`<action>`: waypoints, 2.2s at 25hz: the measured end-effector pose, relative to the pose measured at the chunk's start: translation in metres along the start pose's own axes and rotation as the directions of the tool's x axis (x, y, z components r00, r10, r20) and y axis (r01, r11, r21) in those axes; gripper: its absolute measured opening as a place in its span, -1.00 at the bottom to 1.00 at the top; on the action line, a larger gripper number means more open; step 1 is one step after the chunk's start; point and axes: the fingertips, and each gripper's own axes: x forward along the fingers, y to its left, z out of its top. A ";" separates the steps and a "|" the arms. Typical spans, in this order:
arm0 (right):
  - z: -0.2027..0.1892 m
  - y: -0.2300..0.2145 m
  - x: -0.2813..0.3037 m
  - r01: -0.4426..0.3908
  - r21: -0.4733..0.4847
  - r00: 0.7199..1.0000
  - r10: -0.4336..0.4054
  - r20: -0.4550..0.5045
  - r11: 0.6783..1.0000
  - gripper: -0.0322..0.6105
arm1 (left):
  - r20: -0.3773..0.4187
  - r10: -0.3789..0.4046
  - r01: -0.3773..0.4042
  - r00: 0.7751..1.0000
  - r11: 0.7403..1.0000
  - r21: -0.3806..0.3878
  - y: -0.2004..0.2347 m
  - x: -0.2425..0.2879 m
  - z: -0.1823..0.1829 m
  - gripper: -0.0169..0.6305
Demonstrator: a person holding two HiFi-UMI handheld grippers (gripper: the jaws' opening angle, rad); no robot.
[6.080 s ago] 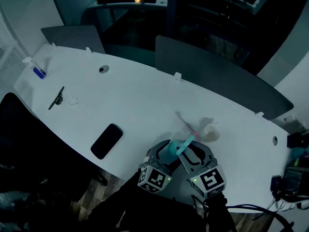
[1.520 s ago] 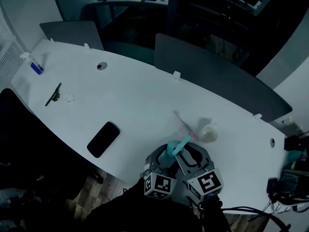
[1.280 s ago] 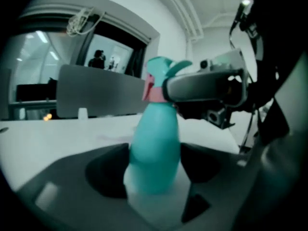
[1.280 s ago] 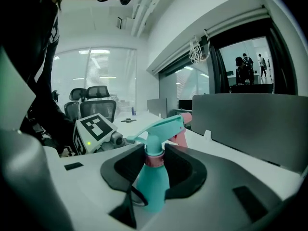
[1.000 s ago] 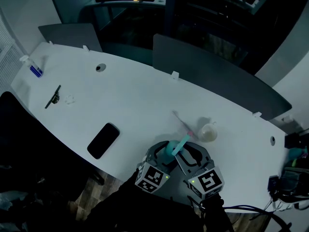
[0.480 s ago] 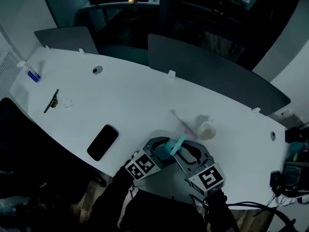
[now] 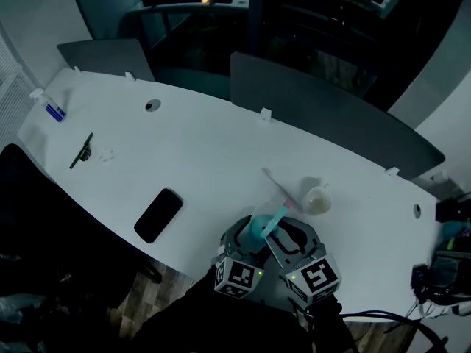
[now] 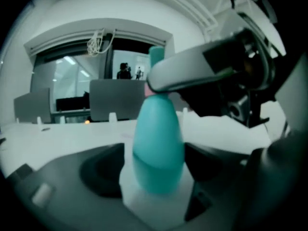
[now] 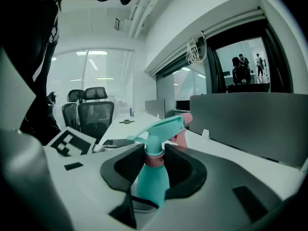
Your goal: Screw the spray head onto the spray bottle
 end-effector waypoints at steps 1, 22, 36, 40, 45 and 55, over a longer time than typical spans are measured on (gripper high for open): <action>0.000 0.000 0.001 -0.008 0.001 1.000 0.008 0.003 1.000 -0.48 | 0.004 -0.083 0.083 0.997 0.997 0.012 0.002 -0.001 0.001 0.31; 0.000 -0.009 -0.006 0.051 0.001 0.998 -0.051 0.038 0.999 -0.48 | -0.030 -0.391 0.392 0.920 0.918 0.057 -0.006 -0.002 0.009 0.04; -0.002 -0.014 -0.009 0.080 0.052 0.992 -0.085 0.092 0.995 -0.48 | -0.036 -0.357 0.359 0.933 0.929 0.091 -0.011 0.001 0.008 0.06; -0.003 -0.014 -0.010 0.089 0.040 0.992 -0.093 0.086 0.995 -0.48 | -0.048 -0.319 0.322 0.947 0.942 0.092 -0.011 0.003 0.011 0.04; -0.003 -0.012 -0.010 0.118 0.038 0.988 -0.121 0.092 0.992 -0.48 | -0.014 0.099 -0.099 0.995 0.995 -0.014 -0.012 0.000 0.009 0.04; -0.004 -0.012 -0.011 0.072 0.047 0.994 -0.076 0.083 0.996 -0.48 | -0.043 -0.455 0.457 0.889 0.881 0.121 -0.013 0.002 0.008 0.07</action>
